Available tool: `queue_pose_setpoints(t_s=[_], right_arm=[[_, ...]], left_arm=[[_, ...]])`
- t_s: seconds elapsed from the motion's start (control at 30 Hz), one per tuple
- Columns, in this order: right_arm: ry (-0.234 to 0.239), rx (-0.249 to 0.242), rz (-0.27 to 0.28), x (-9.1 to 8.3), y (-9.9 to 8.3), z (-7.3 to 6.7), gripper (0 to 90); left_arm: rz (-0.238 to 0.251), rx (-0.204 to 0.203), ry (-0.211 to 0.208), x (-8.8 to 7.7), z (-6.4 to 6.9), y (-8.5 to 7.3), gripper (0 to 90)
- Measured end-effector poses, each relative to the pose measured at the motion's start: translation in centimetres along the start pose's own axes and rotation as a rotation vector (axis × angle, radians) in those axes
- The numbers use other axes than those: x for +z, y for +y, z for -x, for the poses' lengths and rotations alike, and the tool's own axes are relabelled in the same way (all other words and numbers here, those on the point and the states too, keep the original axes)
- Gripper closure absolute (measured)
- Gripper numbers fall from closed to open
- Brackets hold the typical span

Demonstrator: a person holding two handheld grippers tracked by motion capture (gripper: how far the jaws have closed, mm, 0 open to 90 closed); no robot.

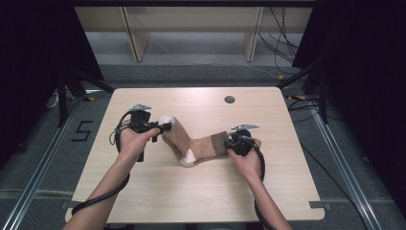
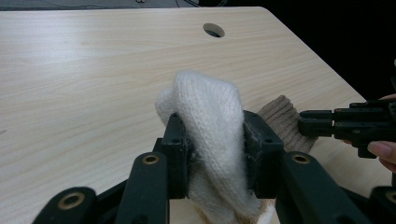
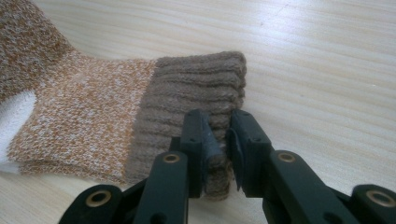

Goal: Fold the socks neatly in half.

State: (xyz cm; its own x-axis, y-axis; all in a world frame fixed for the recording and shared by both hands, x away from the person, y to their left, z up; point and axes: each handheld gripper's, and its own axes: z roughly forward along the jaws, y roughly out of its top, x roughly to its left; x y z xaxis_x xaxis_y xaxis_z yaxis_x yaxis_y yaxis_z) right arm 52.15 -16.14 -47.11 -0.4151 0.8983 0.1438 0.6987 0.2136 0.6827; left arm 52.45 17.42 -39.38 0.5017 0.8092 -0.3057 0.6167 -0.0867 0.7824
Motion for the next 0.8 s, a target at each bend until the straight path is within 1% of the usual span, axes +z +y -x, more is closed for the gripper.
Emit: queue_pose_setpoints(t_s=[0.13,0.23,0.27,0.3,0.33,0.37,0.4,0.43,0.47,0.5,0.53,0.57,0.7,0.8], right_arm=[[-0.006,0.002,-0.002,0.00,0.00,-0.09,76.0],[-0.015,-0.001,-0.009,-0.07,0.05,-0.14,75.9],[-0.013,-0.002,-0.001,0.01,0.04,-0.18,75.9],[-0.003,-0.013,-0.009,0.01,0.06,-0.08,75.8],[-0.005,-0.010,-0.004,0.06,0.07,-0.12,75.8],[-0.006,-0.015,-0.006,0.05,0.06,-0.12,75.8],[-0.002,-0.027,0.004,0.14,0.07,-0.06,75.8],[-0.004,-0.032,0.008,0.21,0.08,-0.01,75.8],[-0.008,-0.033,0.006,0.18,0.09,-0.03,75.8],[-0.009,-0.034,0.006,0.18,0.09,-0.04,75.8],[-0.007,-0.023,0.004,0.17,0.08,-0.14,75.7],[-0.014,-0.032,0.004,0.14,0.09,-0.13,75.8],[-0.014,-0.031,0.004,0.13,0.09,-0.12,75.7],[-0.014,-0.032,0.005,0.14,0.08,-0.13,75.7]], left_arm=[[0.011,-0.010,-0.001,0.12,0.20,0.08,65.1],[0.010,-0.008,0.000,0.14,0.23,0.13,65.0],[0.010,-0.004,0.000,0.15,0.24,0.18,65.1],[0.010,-0.004,0.001,0.16,0.25,0.21,65.1],[0.010,-0.004,0.002,0.17,0.28,0.24,65.1],[0.009,-0.001,-0.004,0.18,0.29,0.28,65.1],[0.009,0.002,0.000,0.16,0.33,0.30,65.1],[0.000,0.012,0.000,0.09,0.28,0.33,65.1],[0.001,0.011,-0.001,0.10,0.31,0.35,65.1],[0.011,0.000,-0.001,0.18,0.42,0.35,65.1],[0.011,0.000,0.000,0.19,0.44,0.36,65.1],[0.011,0.001,0.000,0.21,0.47,0.37,65.1],[0.012,0.001,-0.002,0.29,0.55,0.40,65.1],[0.010,0.009,-0.008,0.37,0.76,0.51,65.1]])
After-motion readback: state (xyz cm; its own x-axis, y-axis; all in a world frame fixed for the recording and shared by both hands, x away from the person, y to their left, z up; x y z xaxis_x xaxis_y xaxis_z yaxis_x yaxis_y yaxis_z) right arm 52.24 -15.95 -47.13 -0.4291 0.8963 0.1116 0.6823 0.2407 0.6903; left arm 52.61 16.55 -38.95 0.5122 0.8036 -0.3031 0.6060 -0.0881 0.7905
